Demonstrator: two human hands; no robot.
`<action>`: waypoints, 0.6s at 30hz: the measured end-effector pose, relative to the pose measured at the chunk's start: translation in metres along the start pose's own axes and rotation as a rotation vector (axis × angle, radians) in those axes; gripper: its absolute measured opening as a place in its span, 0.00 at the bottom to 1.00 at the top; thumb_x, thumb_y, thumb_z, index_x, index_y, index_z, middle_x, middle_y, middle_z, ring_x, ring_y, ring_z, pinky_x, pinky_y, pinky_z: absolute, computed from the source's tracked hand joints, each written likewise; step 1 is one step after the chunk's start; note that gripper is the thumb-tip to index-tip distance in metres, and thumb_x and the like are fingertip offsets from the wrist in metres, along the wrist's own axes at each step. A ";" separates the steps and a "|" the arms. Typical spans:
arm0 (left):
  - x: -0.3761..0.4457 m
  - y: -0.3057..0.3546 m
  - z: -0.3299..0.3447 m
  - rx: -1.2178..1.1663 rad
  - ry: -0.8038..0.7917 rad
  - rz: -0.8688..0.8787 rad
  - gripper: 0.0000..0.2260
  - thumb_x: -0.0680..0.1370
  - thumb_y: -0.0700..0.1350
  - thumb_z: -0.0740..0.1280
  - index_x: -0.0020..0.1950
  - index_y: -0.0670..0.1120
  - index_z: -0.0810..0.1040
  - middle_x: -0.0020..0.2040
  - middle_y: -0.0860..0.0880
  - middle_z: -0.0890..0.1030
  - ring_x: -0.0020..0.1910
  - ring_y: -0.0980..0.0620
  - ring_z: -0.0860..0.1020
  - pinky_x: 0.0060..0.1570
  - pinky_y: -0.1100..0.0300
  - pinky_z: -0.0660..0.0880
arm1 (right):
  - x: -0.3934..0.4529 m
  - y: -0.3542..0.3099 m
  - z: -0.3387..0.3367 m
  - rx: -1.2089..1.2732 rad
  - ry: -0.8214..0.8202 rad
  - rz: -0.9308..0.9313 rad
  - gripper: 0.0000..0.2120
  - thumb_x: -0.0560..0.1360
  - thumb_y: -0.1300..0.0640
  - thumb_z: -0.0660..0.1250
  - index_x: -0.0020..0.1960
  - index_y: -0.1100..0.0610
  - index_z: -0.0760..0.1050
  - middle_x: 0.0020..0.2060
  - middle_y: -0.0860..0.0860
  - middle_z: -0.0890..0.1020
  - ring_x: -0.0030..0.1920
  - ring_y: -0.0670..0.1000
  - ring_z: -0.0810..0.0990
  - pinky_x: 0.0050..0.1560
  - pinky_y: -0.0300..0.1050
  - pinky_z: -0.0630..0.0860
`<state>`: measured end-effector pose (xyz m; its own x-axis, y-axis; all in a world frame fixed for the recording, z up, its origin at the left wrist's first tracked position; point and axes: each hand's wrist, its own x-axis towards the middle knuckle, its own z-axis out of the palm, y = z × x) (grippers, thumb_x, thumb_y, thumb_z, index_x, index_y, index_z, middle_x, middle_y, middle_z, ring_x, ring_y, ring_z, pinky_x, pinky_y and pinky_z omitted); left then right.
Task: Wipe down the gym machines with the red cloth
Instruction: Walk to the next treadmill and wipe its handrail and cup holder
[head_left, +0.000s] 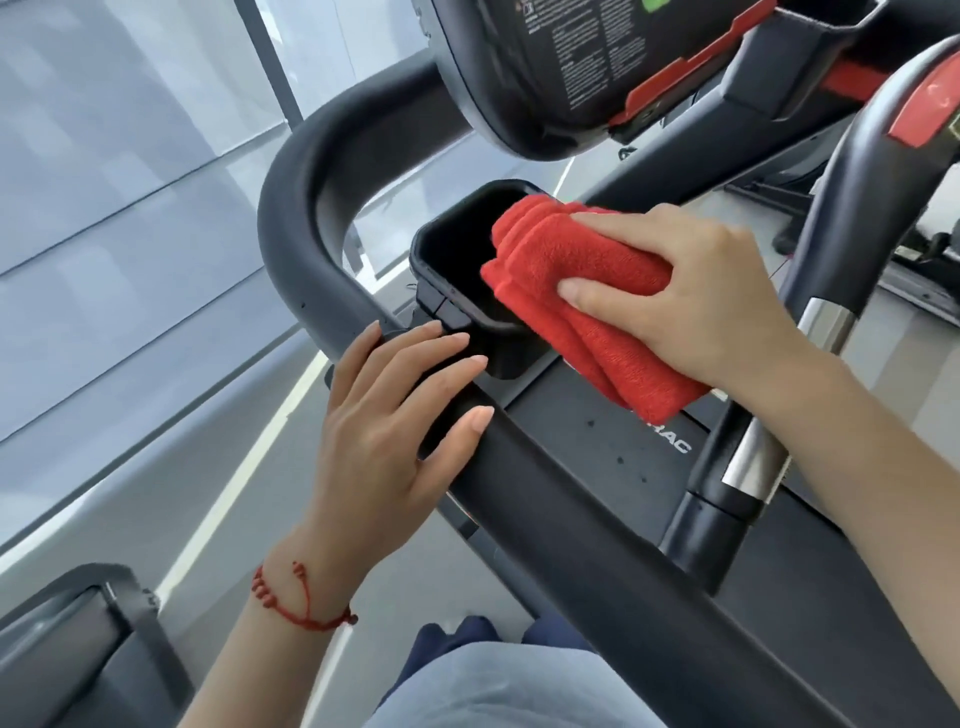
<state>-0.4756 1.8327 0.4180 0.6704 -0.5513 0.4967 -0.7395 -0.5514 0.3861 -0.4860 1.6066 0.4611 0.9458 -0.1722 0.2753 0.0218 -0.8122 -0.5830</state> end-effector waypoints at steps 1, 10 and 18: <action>0.000 0.000 0.000 -0.007 0.001 -0.008 0.16 0.79 0.49 0.57 0.55 0.41 0.80 0.56 0.44 0.80 0.61 0.47 0.74 0.65 0.41 0.64 | 0.003 0.003 -0.003 -0.016 0.020 0.027 0.22 0.68 0.42 0.70 0.61 0.43 0.75 0.42 0.47 0.76 0.43 0.46 0.73 0.46 0.30 0.64; 0.006 -0.001 0.007 -0.035 -0.005 -0.032 0.17 0.77 0.46 0.55 0.57 0.41 0.78 0.60 0.45 0.76 0.64 0.47 0.71 0.67 0.43 0.60 | 0.016 0.014 -0.006 -0.023 -0.009 0.041 0.24 0.65 0.37 0.66 0.60 0.41 0.75 0.38 0.43 0.74 0.41 0.45 0.73 0.46 0.36 0.64; 0.007 -0.003 0.010 -0.008 0.003 -0.023 0.18 0.76 0.46 0.54 0.56 0.40 0.79 0.61 0.43 0.76 0.63 0.45 0.71 0.66 0.43 0.62 | 0.056 0.012 -0.010 -0.052 -0.150 -0.019 0.22 0.67 0.39 0.69 0.60 0.40 0.75 0.42 0.36 0.74 0.47 0.41 0.72 0.49 0.32 0.65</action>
<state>-0.4683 1.8244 0.4131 0.6873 -0.5363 0.4899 -0.7241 -0.5588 0.4041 -0.4361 1.5821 0.4771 0.9832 -0.0748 0.1665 0.0268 -0.8431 -0.5371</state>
